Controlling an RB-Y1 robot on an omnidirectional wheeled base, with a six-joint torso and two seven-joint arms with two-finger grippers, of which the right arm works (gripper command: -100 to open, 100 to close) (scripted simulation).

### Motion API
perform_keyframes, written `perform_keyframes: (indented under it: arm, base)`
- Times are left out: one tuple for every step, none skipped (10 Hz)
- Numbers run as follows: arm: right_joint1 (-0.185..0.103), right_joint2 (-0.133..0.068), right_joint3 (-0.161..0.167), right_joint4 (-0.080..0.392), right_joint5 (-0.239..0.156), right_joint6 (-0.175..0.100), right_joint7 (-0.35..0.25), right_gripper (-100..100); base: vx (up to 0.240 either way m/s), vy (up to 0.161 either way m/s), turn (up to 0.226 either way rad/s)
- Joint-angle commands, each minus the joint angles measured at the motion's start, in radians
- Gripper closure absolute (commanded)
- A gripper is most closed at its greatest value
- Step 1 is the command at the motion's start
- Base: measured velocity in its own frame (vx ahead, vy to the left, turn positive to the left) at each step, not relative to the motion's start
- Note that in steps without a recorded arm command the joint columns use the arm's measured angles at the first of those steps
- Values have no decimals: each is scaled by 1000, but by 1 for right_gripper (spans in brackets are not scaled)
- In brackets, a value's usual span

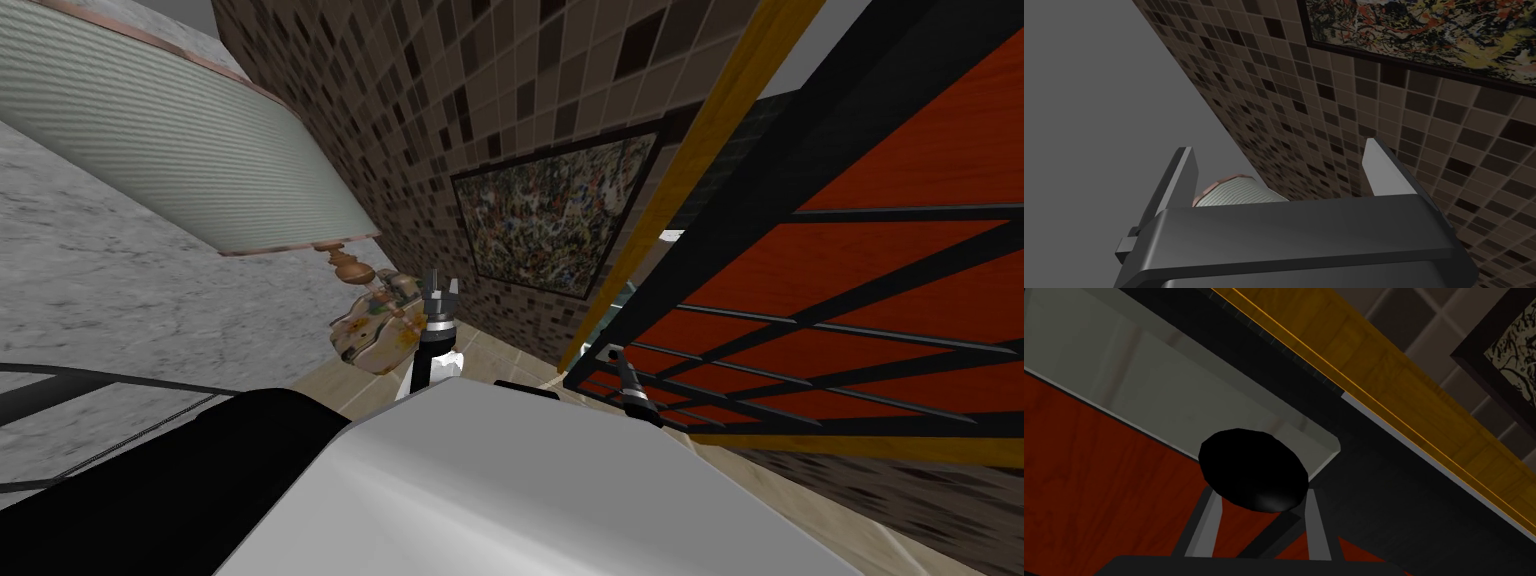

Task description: Pull the door open

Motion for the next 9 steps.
perform_keyframes:
  arm:
    - [2, 7, 18, -1, -15, 5, -50, 100]
    - [2, 7, 18, -1, -15, 5, -60, 100]
    - [0, 5, 28, -1, -32, 7, -96, 100]
    - [0, 5, 28, -1, -32, 7, -102, 100]
    - [-2, 4, 37, 0, -50, 9, -141, 100]
    - [-4, 3, 47, 0, -67, 11, -167, 100]
    - [-4, 3, 47, 0, -67, 11, -185, 100]
    - [-6, 1, 56, 1, -84, 14, -219, 100]
    - [-6, 1, 56, 1, -84, 14, -227, 100]
  base:
    - [-42, -19, 44]
    - [-34, -14, 24]
    - [-36, -12, 43]
    - [-31, -15, 24]
    - [-34, -18, 62]
    - [-51, -26, 73]
    - [-40, -21, 33]
    - [-38, -22, 37]
    - [-35, -14, 32]
